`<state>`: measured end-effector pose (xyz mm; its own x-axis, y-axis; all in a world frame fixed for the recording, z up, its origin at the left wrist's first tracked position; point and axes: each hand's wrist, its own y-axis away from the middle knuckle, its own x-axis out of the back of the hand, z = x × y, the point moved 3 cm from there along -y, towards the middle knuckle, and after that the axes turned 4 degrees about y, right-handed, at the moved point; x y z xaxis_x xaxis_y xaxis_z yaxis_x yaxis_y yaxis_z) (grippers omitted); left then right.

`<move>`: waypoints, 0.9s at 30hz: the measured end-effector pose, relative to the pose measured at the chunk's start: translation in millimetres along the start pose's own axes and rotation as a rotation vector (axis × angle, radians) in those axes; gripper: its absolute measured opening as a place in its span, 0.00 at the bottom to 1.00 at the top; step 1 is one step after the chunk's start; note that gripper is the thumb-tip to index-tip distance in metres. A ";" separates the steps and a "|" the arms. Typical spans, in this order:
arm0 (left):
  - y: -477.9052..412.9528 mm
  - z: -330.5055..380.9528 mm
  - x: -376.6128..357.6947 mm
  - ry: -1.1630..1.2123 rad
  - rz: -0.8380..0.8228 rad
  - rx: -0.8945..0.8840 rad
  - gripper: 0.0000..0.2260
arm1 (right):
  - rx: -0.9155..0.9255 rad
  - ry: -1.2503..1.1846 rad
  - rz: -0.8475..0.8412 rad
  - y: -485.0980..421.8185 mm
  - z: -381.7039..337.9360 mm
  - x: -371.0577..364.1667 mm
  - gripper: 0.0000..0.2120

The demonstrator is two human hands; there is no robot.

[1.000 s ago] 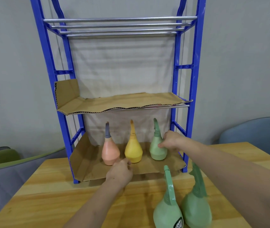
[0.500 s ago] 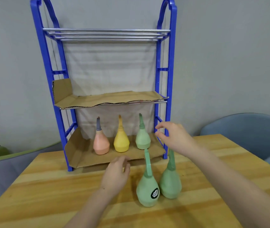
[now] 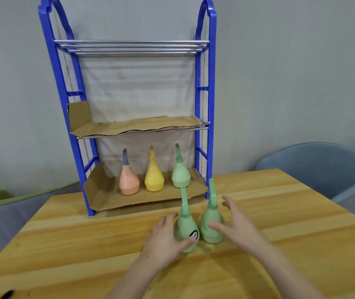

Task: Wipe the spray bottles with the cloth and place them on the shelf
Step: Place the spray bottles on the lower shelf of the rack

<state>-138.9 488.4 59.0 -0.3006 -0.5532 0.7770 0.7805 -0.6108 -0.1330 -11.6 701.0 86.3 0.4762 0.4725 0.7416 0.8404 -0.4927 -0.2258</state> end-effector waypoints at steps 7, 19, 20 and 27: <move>3.1 10.3 -10.6 -0.120 0.056 0.041 0.42 | 0.000 0.003 -0.069 5.4 9.5 -25.9 0.49; 17.9 9.1 6.1 -0.004 0.185 -0.056 0.33 | 0.109 -0.047 -0.010 12.7 -11.8 -38.1 0.37; 19.9 9.7 14.3 0.023 0.211 -0.076 0.33 | 0.137 -0.059 0.008 12.3 -20.2 -35.5 0.37; 22.7 26.2 114.1 0.105 0.443 -0.217 0.35 | 0.336 -0.169 0.156 -13.1 -111.7 8.8 0.38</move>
<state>-141.1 426.2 160.8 -0.0284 -0.8335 0.5518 0.7170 -0.4016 -0.5698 -47.2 630.0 166.4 0.6174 0.5383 0.5737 0.7788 -0.3155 -0.5421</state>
